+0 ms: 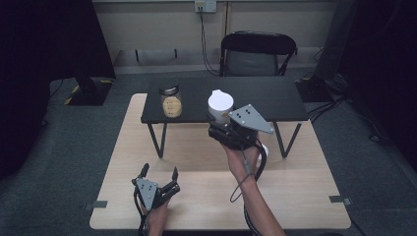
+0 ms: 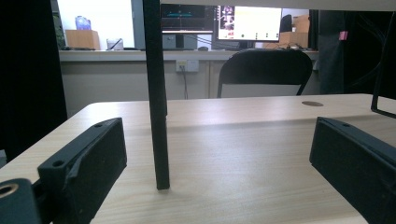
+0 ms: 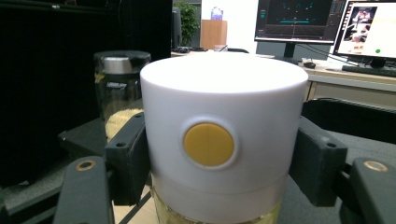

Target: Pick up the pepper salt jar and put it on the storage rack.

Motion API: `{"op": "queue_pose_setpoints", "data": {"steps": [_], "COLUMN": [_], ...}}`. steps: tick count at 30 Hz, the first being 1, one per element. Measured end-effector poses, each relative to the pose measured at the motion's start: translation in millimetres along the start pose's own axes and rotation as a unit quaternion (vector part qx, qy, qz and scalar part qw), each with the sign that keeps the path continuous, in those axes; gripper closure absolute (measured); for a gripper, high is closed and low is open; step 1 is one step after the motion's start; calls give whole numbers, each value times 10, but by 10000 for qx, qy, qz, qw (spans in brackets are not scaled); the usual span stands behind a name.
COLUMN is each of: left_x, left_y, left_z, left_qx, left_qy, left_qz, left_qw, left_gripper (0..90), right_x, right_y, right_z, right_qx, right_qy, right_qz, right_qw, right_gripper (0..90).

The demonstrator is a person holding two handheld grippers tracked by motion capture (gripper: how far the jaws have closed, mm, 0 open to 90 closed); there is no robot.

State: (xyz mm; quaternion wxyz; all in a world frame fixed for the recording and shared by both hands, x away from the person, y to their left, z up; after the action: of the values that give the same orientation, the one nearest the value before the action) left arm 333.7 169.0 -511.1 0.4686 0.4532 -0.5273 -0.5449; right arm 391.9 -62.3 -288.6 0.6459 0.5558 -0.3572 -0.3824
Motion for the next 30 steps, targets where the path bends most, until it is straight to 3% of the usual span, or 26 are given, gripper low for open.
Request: {"op": "queue_pose_setpoints", "data": {"steps": [14, 30], "left_x": [-1, 1], "left_y": [0, 0], "left_z": [-1, -1], "left_qx": [-1, 3], "left_qy": [3, 2], "left_qz": [-2, 6], "left_qw": [10000, 10000], "left_gripper": [37, 37], "right_x": [-1, 73], "right_y": [185, 278], "right_z": [-141, -393], "right_qx": [46, -17], "right_qy": [-122, -16], "right_qz": [140, 146], "right_qw": [9998, 9999], "right_gripper": [303, 303]}}
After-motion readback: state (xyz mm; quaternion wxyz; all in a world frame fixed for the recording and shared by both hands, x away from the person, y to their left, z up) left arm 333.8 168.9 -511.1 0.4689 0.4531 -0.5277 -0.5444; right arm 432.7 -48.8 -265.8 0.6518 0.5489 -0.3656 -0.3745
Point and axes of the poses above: each handheld gripper's, and its own axes: z roughly backward along the jaws, y roughly out of its top, x roughly to its right, the point moved 3 cm from there along -z, roughly forward along the jaws, and after that the axes turned 2 degrees about -x, right-handed, at the moved point
